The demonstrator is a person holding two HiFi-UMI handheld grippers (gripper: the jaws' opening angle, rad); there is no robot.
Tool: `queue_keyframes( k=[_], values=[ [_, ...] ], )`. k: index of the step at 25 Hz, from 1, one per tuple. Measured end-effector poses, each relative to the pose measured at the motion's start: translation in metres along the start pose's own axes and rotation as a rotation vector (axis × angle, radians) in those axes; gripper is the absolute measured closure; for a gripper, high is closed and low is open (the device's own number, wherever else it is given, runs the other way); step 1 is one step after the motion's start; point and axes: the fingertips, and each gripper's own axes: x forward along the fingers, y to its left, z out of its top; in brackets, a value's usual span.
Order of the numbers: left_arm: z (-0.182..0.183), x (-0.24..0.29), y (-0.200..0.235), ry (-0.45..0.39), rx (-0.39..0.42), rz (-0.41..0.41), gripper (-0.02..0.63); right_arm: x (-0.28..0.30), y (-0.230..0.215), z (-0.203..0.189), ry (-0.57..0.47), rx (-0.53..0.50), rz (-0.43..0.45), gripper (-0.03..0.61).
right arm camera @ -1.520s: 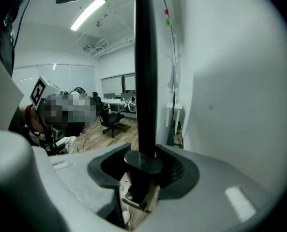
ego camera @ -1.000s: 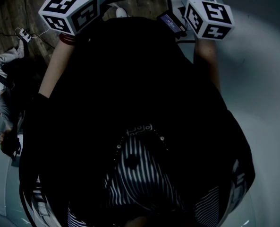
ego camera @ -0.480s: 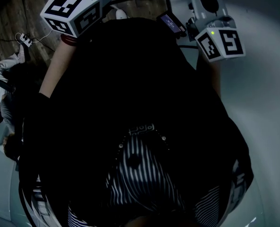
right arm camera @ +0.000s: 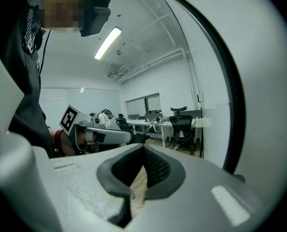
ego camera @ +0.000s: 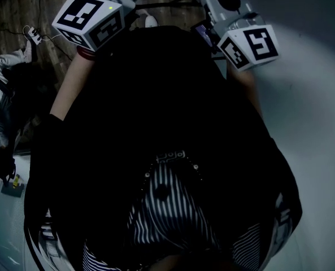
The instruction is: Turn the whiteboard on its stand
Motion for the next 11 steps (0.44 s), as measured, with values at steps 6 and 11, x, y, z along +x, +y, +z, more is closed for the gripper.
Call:
queue_keyframes(
  k=[6,11],
  values=[
    [-0.063,-0.051,0.061,0.009,-0.027,0.105,0.617,0.082,0.039,-0.067,0.028,0.004,0.133,0.578],
    [-0.049,-0.055,0.034,0.031,-0.019,0.181,0.62,0.07,0.03,-0.054,0.044,-0.008,0.241,0.578]
  ],
)
